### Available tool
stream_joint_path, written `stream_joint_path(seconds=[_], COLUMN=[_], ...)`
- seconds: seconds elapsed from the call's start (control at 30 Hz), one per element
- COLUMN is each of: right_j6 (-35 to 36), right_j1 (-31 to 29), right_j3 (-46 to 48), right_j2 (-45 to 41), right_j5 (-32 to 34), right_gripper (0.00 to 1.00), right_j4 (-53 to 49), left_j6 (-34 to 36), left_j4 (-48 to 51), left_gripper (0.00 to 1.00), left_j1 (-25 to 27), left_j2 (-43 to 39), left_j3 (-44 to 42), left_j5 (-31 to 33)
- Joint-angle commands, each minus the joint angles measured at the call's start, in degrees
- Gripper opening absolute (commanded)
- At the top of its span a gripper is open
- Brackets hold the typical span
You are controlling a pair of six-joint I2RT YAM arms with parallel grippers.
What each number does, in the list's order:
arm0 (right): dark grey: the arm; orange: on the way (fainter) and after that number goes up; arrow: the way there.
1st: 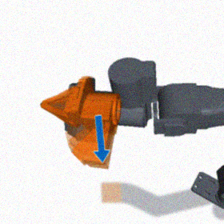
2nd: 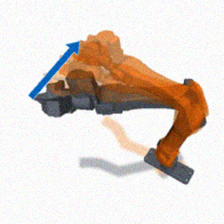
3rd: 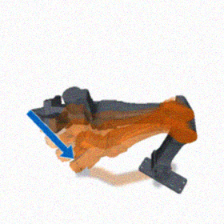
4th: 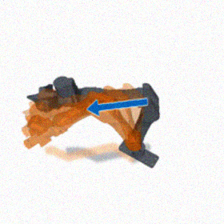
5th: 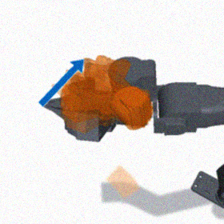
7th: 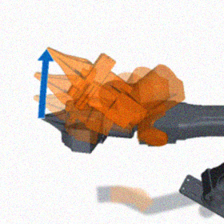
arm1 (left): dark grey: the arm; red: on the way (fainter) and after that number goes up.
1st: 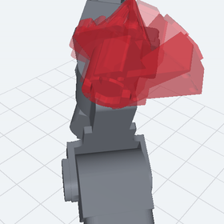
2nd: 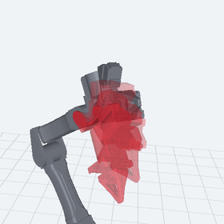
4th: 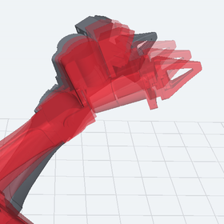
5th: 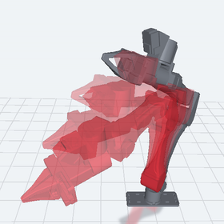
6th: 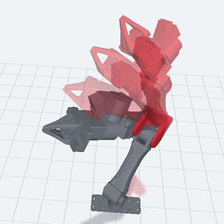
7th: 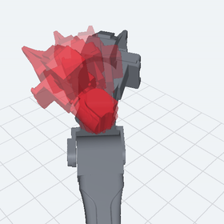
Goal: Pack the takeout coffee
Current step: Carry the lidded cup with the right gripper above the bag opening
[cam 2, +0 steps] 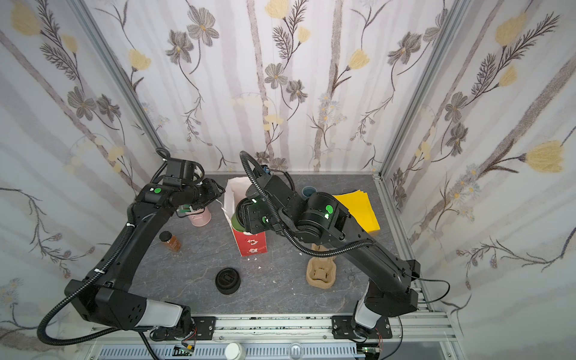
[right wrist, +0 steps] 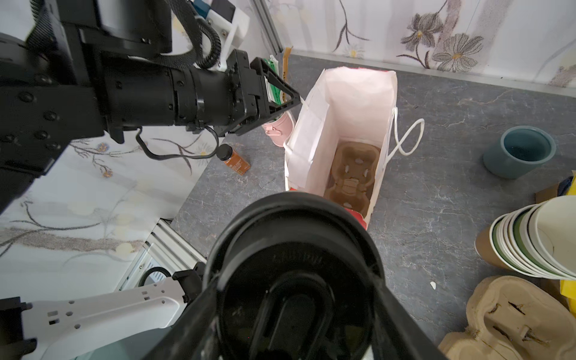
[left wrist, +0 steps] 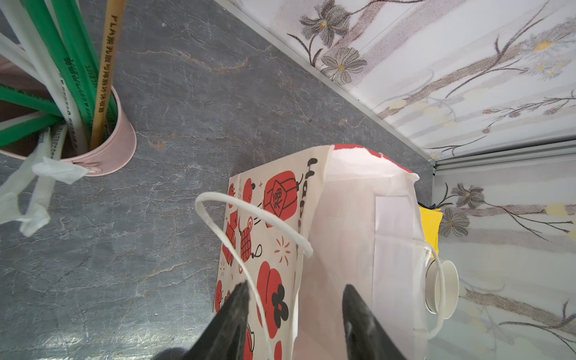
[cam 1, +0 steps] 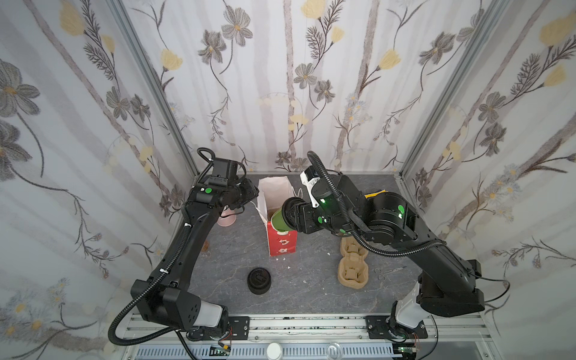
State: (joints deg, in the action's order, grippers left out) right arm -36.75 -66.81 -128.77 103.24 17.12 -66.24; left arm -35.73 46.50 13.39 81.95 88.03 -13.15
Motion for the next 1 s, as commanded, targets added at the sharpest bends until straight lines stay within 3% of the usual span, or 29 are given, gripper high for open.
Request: stream_joint_path(seconds=[0.0, 0.5, 0.97], right_j6=[0.59, -0.23, -3.50], right_j1=[0.83, 2.74, 4.49], right_j3=[-0.25, -0.23, -0.25], right_j2=[-0.11, 2.96, 5.57], right_j5=[2.06, 3.37, 5.47], right_gripper=[0.62, 0.60, 0.59], right_j4=[6.50, 7.61, 6.98], left_j6=[1.25, 3.44, 1.21], left_j4=[-1.48, -3.07, -5.62], left_gripper=[0.47, 0.31, 0.01], left_j1=[0.00, 0.05, -0.01], left_j2=[0.91, 2.07, 1.26], left_j3=[0.24, -2.04, -4.78], left_j5=[-0.62, -2.65, -6.01])
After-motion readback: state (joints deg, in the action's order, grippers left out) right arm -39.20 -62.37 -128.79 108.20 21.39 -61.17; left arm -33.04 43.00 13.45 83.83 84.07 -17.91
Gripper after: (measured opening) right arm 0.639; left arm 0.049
